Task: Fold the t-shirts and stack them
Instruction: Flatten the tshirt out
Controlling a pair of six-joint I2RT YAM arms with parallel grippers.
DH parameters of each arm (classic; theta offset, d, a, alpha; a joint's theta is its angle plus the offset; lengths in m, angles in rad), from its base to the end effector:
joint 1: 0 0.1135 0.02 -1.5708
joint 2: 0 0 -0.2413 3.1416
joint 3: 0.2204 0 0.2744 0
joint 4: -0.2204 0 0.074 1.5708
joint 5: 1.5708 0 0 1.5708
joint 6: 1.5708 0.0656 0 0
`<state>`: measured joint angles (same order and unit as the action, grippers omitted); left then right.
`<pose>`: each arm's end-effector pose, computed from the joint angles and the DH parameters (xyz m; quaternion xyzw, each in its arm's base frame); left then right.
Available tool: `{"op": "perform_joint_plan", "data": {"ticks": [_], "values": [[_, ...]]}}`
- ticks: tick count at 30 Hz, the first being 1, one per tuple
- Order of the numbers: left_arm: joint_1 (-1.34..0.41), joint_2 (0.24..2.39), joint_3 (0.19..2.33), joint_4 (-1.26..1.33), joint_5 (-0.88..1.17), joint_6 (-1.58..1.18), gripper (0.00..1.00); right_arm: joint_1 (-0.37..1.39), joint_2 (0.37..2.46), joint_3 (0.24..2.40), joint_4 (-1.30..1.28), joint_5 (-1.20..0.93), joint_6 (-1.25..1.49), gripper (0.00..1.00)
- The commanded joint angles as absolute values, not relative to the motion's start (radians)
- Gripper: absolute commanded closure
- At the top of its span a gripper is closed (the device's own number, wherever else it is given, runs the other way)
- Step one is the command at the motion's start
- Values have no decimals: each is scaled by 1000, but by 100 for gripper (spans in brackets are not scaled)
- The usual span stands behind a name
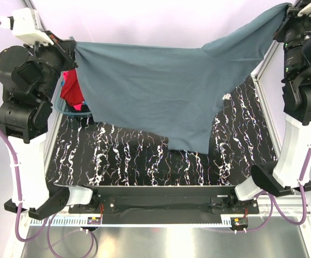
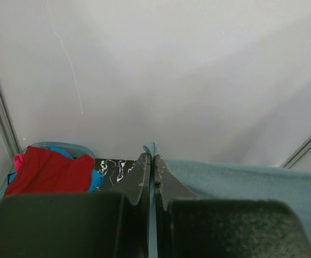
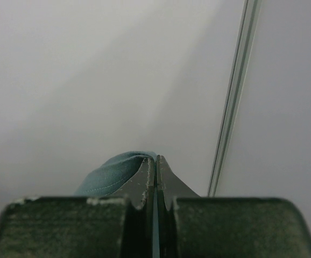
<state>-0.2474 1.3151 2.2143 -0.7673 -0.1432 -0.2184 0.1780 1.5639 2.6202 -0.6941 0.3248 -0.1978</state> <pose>0.2120 -0.0439 0.6122 -0.0443 0.6580 -0.1273 0.7409 0.2254 0.0193 0.6657 0.0260 0.5757 -0.0999 0.8111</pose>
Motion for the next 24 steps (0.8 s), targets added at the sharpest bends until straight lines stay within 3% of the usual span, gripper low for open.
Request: {"op": "perform_joint_plan", "data": {"ticks": [1, 17, 24], "values": [[-249, 1282, 2252, -722, -130, -222, 100, 183, 1507, 2642, -653, 360, -213, 100], [-249, 1040, 2252, -742, -51, -270, 100, 181, 1244, 2574, -641, 364, -270, 100], [-248, 1127, 2435, -837, -129, -230, 100, 183, 1261, 2591, -623, 394, -319, 100]]}}
